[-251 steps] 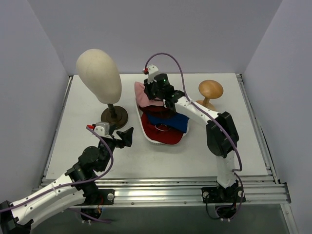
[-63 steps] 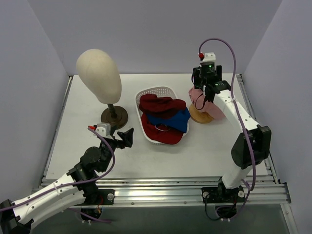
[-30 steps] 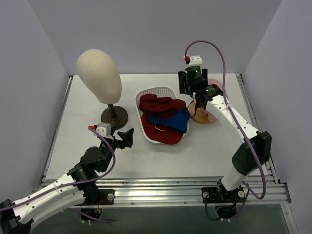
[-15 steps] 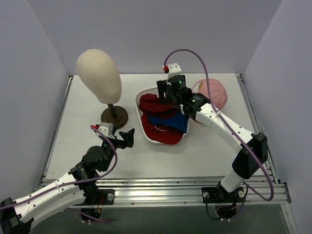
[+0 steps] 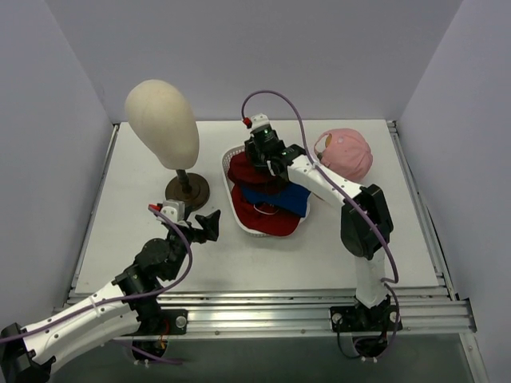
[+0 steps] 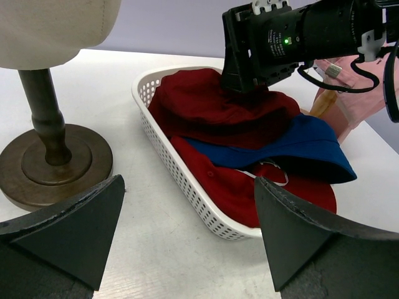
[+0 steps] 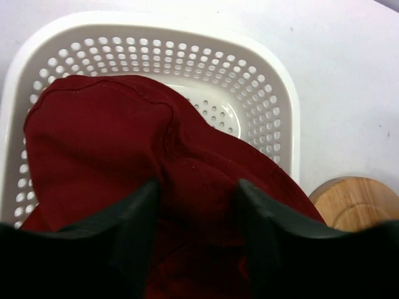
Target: Stack the hats
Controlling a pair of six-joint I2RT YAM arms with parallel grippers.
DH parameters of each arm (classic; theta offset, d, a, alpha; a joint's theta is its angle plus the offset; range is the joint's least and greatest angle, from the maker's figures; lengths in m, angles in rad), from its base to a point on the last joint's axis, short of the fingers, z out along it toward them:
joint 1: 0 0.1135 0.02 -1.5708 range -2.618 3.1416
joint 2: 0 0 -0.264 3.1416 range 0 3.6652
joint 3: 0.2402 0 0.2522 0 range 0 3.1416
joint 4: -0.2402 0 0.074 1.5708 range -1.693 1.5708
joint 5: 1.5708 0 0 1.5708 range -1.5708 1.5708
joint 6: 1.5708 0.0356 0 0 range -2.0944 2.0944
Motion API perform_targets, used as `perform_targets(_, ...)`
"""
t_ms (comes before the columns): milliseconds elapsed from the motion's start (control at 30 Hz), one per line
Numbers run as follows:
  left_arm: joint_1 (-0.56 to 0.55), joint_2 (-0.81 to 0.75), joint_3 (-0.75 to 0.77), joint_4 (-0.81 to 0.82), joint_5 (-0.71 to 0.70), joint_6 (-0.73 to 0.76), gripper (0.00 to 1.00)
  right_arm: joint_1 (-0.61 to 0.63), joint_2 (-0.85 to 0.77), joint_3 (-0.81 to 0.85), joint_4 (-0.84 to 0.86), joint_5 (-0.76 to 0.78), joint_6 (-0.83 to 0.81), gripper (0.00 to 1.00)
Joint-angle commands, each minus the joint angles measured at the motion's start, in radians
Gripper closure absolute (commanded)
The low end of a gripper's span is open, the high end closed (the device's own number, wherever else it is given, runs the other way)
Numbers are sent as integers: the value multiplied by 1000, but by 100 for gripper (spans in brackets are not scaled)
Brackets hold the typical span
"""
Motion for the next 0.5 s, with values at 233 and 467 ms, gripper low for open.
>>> perform_targets(233,2,27,24,60,11,5,6,-3,-83,24,49,64,-30,89)
perform_targets(467,2,19,82,-57,-36,-64,6,0,-184,83,-25,39,-14,100)
